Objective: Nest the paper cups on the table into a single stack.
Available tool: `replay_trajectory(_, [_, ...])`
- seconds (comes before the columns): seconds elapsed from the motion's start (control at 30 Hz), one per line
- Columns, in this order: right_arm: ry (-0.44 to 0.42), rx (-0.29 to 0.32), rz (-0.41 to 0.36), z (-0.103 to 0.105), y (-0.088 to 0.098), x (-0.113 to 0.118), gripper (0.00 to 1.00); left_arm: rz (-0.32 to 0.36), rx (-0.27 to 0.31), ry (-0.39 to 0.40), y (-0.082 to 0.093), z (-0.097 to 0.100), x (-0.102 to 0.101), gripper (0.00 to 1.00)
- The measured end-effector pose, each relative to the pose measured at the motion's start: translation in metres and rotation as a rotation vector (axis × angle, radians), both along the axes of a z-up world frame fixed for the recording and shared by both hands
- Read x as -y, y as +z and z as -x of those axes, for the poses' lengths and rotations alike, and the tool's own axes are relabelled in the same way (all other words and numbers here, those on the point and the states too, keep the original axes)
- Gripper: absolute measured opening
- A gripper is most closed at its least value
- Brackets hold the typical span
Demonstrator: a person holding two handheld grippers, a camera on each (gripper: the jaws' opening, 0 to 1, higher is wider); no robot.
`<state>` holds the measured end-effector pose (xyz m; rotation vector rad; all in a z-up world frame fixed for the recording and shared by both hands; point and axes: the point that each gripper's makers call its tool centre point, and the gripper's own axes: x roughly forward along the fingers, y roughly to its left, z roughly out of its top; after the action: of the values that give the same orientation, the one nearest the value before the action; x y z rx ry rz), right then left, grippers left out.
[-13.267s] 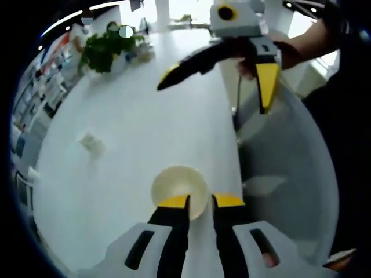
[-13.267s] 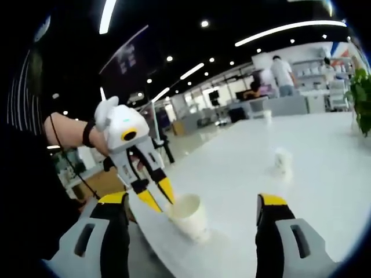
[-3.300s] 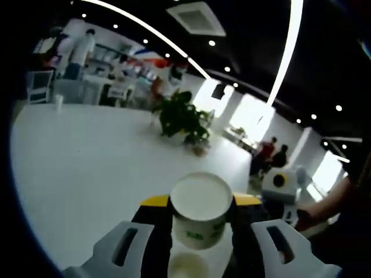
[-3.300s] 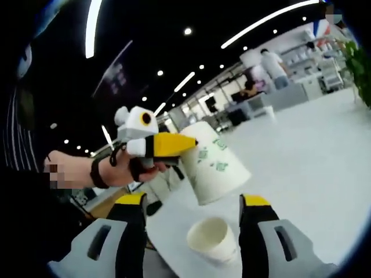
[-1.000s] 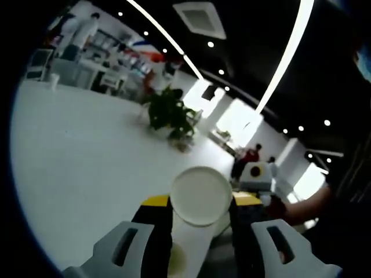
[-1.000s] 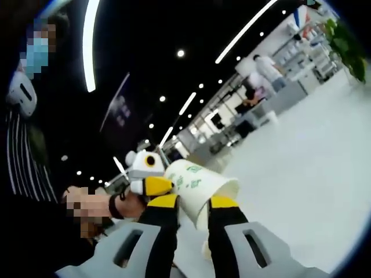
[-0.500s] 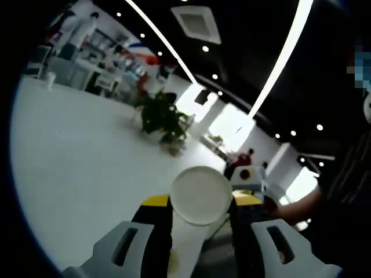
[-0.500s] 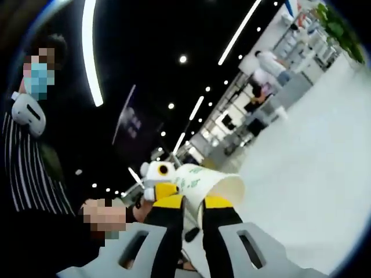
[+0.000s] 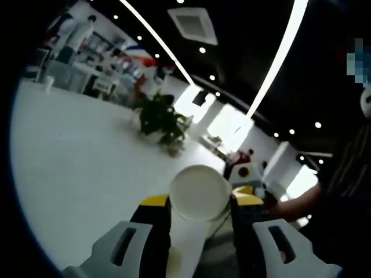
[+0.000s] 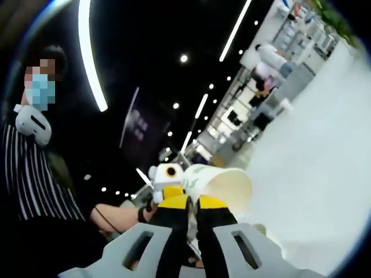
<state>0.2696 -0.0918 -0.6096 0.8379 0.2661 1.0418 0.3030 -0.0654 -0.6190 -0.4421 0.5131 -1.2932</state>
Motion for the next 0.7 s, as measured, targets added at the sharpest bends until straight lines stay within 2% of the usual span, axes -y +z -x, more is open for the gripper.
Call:
replay_trajectory(0.43, [0.042, -0.003, 0.046, 0.001, -0.001, -0.008, 0.00, -0.104, 0.151, -0.024, -0.012, 0.005, -0.011, 0.40])
replay_trajectory(0.7, [0.074, 0.006, 0.122, 0.004, -0.001, -0.014, 0.00, -0.114, 0.178, -0.016, -0.017, 0.008, -0.015, 0.40])
